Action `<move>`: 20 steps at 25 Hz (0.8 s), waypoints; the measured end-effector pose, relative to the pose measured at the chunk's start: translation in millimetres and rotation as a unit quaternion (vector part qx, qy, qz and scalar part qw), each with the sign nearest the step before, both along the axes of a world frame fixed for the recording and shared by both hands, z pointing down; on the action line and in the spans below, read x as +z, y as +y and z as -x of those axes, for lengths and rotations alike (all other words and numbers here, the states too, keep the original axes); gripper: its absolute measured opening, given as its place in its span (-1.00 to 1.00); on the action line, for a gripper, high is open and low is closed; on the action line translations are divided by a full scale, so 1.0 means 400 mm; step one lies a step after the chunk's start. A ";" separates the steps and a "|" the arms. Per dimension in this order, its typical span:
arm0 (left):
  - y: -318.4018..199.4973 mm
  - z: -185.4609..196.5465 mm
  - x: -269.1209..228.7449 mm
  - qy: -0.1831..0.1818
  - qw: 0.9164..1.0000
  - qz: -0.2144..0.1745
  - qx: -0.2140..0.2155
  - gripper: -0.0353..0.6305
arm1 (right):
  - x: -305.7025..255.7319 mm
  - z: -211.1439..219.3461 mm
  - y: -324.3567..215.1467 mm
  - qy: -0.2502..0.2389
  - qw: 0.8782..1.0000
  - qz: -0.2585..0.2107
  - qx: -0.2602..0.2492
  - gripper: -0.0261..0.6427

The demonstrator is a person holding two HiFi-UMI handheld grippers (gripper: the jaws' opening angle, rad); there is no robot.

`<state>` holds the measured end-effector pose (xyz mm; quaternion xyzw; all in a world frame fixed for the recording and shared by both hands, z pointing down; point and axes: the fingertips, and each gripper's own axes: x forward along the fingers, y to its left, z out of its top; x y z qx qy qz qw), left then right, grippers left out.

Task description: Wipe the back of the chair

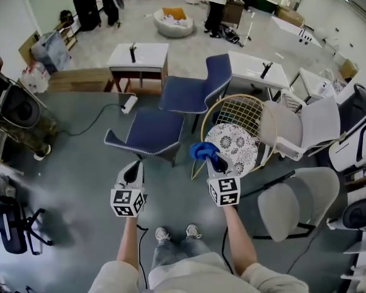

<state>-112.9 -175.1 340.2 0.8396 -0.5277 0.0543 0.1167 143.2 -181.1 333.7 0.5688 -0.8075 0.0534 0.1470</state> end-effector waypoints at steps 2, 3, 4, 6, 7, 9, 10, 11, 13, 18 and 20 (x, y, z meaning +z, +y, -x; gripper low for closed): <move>0.003 -0.004 -0.043 -0.004 1.000 -0.008 0.000 -0.88 | -0.043 -0.017 0.007 -0.001 1.000 -0.007 0.005 -0.76; 0.007 -0.005 -0.063 -0.005 1.000 -0.011 0.000 -0.88 | -0.063 -0.026 0.013 -0.001 1.000 -0.010 0.007 -0.76; 0.014 -0.004 -0.082 -0.006 1.000 -0.012 -0.001 -0.88 | -0.082 -0.034 0.021 -0.001 1.000 -0.013 0.010 -0.76; 0.031 0.004 -0.111 -0.010 1.000 -0.014 -0.002 -0.88 | -0.119 -0.045 0.042 -0.004 1.000 -0.018 0.016 -0.76; 0.039 0.009 -0.123 -0.012 1.000 -0.015 -0.002 -0.88 | -0.134 -0.050 0.050 -0.006 1.000 -0.021 0.019 -0.76; 0.051 0.012 -0.143 -0.007 1.000 -0.018 -0.007 -0.88 | -0.158 -0.063 0.062 -0.003 0.999 -0.024 0.022 -0.76; 0.057 0.009 -0.152 -0.002 1.000 -0.020 -0.010 -0.88 | -0.167 -0.070 0.068 -0.001 0.999 -0.025 0.023 -0.76; 0.062 0.005 -0.162 0.001 1.000 -0.023 -0.011 -0.88 | -0.176 -0.076 0.074 0.000 0.999 -0.027 0.025 -0.76; 0.071 -0.002 -0.179 -0.001 1.000 -0.028 -0.010 -0.88 | -0.194 -0.084 0.085 -0.003 0.999 -0.032 0.028 -0.76; 0.087 0.002 -0.196 -0.013 0.999 -0.033 -0.008 -0.88 | -0.226 -0.104 0.101 -0.007 0.998 -0.040 0.041 -0.76; 0.092 0.010 -0.187 -0.022 0.999 -0.030 -0.007 -0.88 | -0.224 -0.109 0.105 -0.007 0.998 -0.039 0.044 -0.76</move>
